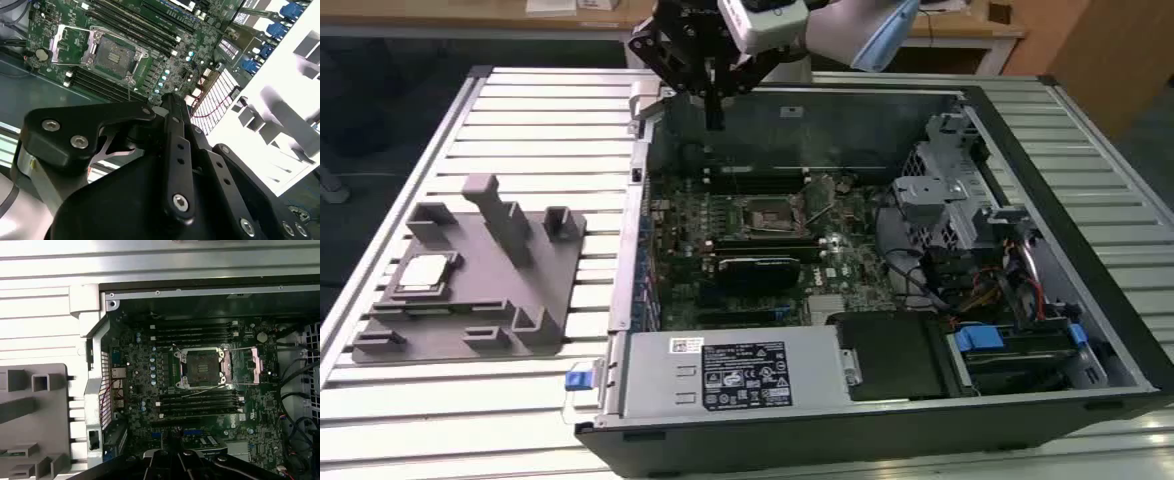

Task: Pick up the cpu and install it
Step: 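Reach for the cpu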

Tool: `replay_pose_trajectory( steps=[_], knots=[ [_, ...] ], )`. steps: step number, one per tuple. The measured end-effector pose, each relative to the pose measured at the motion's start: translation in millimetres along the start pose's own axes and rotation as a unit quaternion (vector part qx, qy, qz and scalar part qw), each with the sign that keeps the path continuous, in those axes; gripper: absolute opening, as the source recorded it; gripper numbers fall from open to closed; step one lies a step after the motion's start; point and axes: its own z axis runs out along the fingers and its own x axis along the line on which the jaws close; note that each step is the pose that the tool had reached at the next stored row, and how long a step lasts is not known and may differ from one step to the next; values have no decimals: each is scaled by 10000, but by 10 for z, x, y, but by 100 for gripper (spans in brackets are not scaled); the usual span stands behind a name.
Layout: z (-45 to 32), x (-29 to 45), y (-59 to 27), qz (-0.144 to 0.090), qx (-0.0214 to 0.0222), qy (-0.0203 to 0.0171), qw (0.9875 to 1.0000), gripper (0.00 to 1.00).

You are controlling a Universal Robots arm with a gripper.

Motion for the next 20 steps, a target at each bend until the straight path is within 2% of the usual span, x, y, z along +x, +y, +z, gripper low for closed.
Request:
replay_pose_trajectory(
  steps=[7,20],
  knots=[
    [0,8,0,1,0,-1,10000,11],
    [-2,129,-10,1,0,0,10000,11]
  ],
)
